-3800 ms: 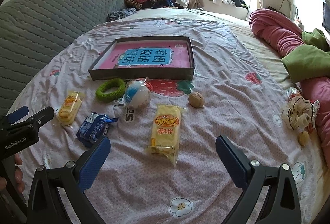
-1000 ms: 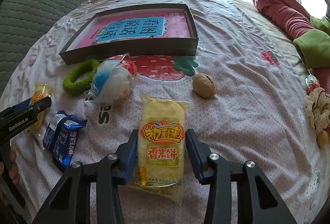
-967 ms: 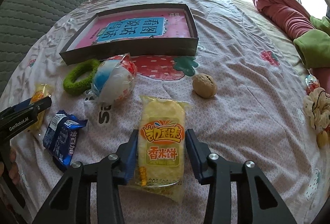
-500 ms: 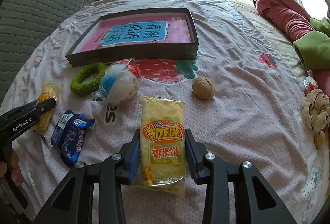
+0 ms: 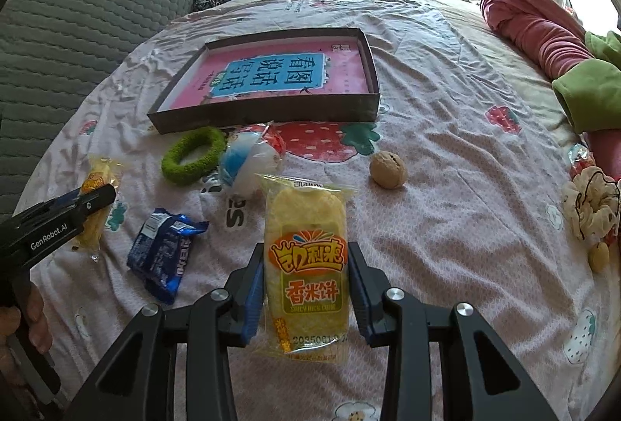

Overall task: Organize objects
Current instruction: 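Lift and carry both held yellow packets toward the pink tray with both tools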

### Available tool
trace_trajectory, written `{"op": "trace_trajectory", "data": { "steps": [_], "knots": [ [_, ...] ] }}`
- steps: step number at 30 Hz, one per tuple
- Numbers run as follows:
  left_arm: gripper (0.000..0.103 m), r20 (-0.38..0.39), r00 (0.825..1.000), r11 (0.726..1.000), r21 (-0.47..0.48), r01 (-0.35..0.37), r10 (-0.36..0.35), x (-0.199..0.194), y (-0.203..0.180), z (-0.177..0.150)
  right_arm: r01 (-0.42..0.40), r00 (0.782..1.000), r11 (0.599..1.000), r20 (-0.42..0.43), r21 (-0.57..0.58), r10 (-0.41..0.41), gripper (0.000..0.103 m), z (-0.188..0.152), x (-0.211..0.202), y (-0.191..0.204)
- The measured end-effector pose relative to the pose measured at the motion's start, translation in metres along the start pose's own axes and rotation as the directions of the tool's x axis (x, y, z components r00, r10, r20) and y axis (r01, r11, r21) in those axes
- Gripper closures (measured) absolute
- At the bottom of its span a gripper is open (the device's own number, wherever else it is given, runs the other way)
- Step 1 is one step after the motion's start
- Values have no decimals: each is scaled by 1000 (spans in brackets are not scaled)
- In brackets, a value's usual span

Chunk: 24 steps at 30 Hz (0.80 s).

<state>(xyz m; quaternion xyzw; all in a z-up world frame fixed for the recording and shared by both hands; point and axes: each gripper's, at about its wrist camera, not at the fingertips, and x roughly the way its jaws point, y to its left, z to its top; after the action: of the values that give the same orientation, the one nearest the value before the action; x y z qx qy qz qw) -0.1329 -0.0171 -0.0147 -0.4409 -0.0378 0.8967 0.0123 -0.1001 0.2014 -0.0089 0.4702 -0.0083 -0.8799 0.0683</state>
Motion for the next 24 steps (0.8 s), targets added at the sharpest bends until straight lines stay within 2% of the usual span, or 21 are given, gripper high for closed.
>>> {"op": "trace_trajectory", "data": {
  "steps": [24],
  "knots": [
    [63,92,996,1000,26,-6,3,-75,-20,4,-32,995,999,97,-32,35,64,5,-64,14]
  ]
}}
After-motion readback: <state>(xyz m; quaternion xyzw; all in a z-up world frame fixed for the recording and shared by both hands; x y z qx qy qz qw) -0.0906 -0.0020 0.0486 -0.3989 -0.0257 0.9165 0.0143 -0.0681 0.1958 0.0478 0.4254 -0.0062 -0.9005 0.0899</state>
